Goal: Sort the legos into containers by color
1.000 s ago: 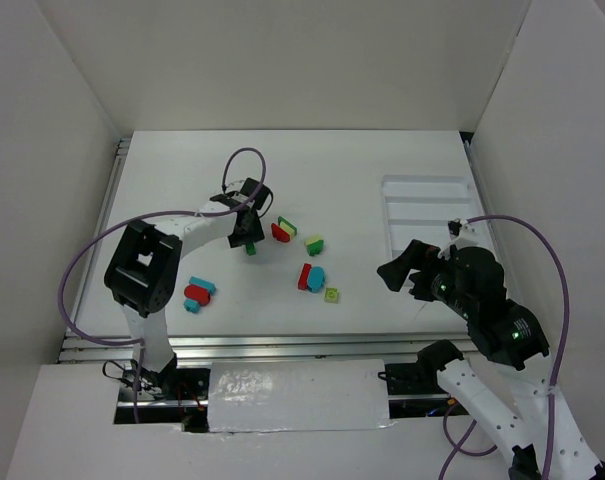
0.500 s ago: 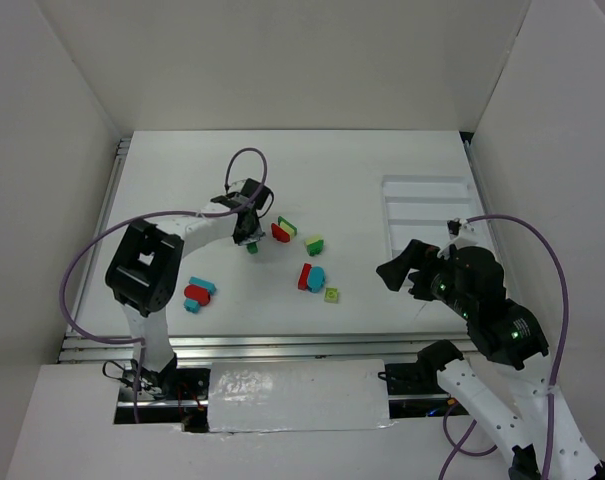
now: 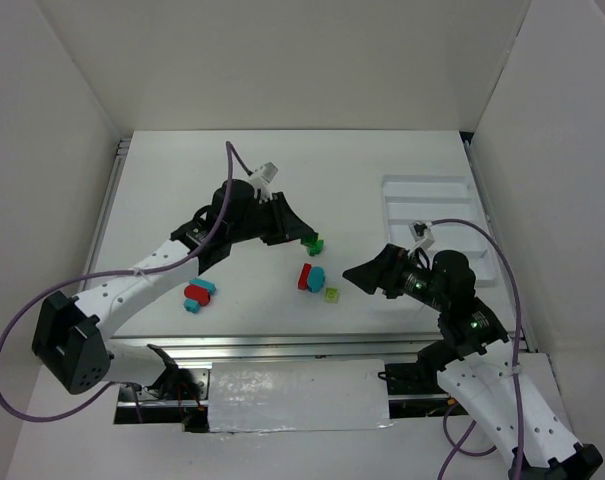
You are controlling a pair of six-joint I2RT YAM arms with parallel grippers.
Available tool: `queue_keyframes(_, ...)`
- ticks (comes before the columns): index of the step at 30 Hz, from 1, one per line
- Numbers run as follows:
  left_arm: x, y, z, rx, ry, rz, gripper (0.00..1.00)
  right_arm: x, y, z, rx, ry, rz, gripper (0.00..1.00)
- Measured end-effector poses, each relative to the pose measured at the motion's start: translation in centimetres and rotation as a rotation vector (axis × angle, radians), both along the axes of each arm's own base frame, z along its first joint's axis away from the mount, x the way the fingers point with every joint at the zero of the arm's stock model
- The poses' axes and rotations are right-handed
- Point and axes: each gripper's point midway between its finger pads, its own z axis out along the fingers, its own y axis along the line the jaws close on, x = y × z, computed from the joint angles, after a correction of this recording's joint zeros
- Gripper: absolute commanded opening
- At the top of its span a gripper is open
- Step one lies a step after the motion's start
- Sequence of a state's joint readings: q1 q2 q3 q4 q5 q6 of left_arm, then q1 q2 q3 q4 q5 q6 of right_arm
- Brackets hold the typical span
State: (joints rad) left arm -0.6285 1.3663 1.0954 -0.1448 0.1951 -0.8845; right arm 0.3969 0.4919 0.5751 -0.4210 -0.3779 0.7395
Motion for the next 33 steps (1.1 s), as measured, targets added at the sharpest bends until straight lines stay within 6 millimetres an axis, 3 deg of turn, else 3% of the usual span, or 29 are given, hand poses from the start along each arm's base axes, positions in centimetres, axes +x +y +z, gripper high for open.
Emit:
queue_keyframes(3,-2.5,-2.3,3.2,-0.162,-0.052,-0.146,0.0,-0.5,1.5,1.6,0.098,-0.055,0.082,0.97)
queue_keyframes(6,-4.8,-3.6,4.3,-0.265,-0.067,-0.269,0.0,-1.3,2.6,4.3,0.179,-0.134,0.166,0.93)
queue_keyframes(9,-6.8,-3.9,5.5,-0.323,-0.096,-0.362,0.0,-2.4,3.4,7.0,0.251,-0.221,0.252,0.86)
queue_keyframes(12,-8.9,-3.9,8.4,-0.381,-0.176,-0.438,0.0,-3.4,3.8,9.0,0.307,-0.28,0.322,0.81)
queue_keyframes(16,-10.8,-3.5,11.7,-0.444,-0.274,-0.504,0.0,-4.1,4.2,10.1,0.345,-0.312,0.376,0.78)
queue_keyframes(24,-11.6,-4.0,13.2,-0.511,-0.301,-0.557,0.0,-4.4,4.4,11.1,0.381,-0.326,0.406,0.74)
queue_keyframes(33,-12.4,-5.3,12.5,-0.525,-0.267,-0.593,0.0,-3.9,4.8,11.3,0.394,-0.318,0.414,0.69)
